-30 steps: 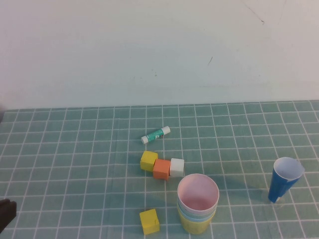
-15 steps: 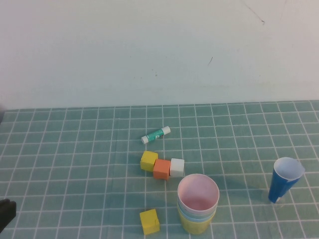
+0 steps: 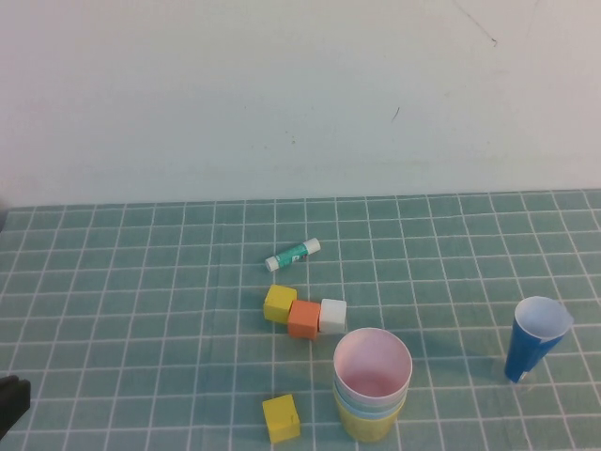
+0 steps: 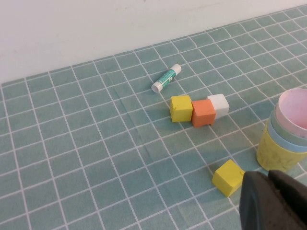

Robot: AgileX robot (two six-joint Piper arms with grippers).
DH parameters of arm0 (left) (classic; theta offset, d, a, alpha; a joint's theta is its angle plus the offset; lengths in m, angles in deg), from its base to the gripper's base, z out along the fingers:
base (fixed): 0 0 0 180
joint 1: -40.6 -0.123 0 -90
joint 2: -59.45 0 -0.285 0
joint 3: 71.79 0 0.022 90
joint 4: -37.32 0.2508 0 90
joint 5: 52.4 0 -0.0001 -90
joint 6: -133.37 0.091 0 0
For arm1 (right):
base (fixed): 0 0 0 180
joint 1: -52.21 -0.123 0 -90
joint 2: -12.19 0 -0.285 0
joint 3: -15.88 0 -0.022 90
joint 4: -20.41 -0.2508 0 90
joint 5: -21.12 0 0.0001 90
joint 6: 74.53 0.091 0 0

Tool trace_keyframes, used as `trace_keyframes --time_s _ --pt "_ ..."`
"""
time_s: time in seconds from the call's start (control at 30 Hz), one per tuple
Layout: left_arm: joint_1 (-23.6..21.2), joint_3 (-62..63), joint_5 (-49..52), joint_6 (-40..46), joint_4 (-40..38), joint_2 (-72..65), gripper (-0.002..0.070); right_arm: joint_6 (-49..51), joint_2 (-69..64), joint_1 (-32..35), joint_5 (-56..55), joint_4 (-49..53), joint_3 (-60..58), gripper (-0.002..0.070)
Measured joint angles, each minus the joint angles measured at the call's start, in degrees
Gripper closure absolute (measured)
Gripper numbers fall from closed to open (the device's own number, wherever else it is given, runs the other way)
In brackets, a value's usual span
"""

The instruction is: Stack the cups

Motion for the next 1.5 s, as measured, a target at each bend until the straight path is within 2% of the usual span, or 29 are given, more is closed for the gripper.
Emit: trace_keyframes --time_s 0.23,0.33,0.53,0.83,1.5 --pt "0.0 0.0 0.0 0.0 0.0 0.0 0.0677 1.41 9.16 21.28 0.43 5.36 -5.72 0.0678" --pt "0.0 0.0 0.0 0.0 -0.23 0.0 0.0677 3.15 9.38 26.54 0.57 7.76 -7.09 0.0678" --pt "0.0 0.0 0.0 0.0 -0.69 0.0 0.0677 12.53 9.41 25.13 1.94 14.32 -7.09 0.0678" --pt "0.0 0.0 0.0 0.1 -0.69 0.0 0.0677 20.63 9.41 23.4 3.08 16.23 -6.99 0.0678" --pt "0.0 0.0 0.0 0.1 -0.84 0.0 0.0677 22.26 9.41 23.4 3.21 16.36 -6.99 0.0678"
